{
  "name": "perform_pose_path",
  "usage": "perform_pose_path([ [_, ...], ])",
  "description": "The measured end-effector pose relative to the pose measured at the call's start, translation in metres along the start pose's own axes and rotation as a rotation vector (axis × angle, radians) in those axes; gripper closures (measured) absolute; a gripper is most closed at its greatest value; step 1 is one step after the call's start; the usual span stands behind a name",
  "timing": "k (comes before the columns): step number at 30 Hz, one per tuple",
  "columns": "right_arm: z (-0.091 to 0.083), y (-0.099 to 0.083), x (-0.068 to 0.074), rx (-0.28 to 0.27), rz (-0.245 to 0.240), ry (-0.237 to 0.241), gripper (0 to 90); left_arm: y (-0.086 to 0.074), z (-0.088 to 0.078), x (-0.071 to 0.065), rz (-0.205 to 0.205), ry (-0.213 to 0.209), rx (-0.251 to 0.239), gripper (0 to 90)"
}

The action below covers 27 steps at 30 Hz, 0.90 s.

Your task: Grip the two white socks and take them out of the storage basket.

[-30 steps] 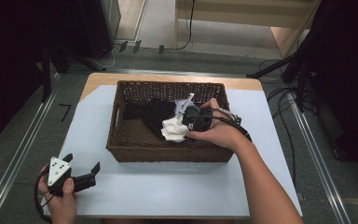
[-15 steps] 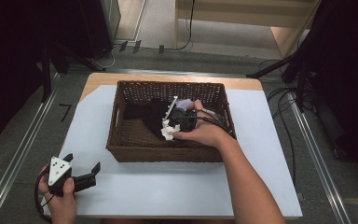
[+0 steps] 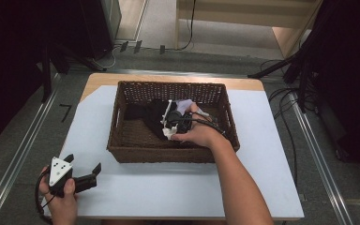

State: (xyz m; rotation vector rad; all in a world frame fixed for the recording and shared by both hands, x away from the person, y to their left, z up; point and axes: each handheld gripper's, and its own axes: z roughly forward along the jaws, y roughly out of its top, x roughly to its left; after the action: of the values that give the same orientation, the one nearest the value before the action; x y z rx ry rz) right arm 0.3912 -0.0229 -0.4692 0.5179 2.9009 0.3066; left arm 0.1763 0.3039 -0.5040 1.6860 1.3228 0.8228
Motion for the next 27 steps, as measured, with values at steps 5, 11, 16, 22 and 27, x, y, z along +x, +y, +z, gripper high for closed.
perform_pose_path([
  [5, -0.004, -0.001, -0.004, -0.004, 0.011, 0.012, 70.9, 0.0, 0.0, 0.0, 0.004, 0.001, 0.002, 0.2],
  [11, -0.014, -0.001, -0.002, -0.032, -0.008, -0.004, 76.3, 0.0, 0.0, 0.0, 0.004, 0.001, 0.004, 0.2],
  [16, -0.024, -0.006, 0.0, -0.029, -0.025, 0.0, 76.6, 0.0, 0.001, 0.0, 0.005, 0.001, 0.011, 0.2],
  [22, -0.034, -0.017, 0.002, -0.014, -0.05, 0.022, 76.6, 0.0, 0.001, 0.0, 0.008, 0.001, 0.012, 0.2],
  [27, -0.042, -0.027, 0.002, 0.012, -0.058, 0.028, 76.5, 0.0, 0.001, 0.0, 0.009, 0.0, 0.012, 0.2],
])
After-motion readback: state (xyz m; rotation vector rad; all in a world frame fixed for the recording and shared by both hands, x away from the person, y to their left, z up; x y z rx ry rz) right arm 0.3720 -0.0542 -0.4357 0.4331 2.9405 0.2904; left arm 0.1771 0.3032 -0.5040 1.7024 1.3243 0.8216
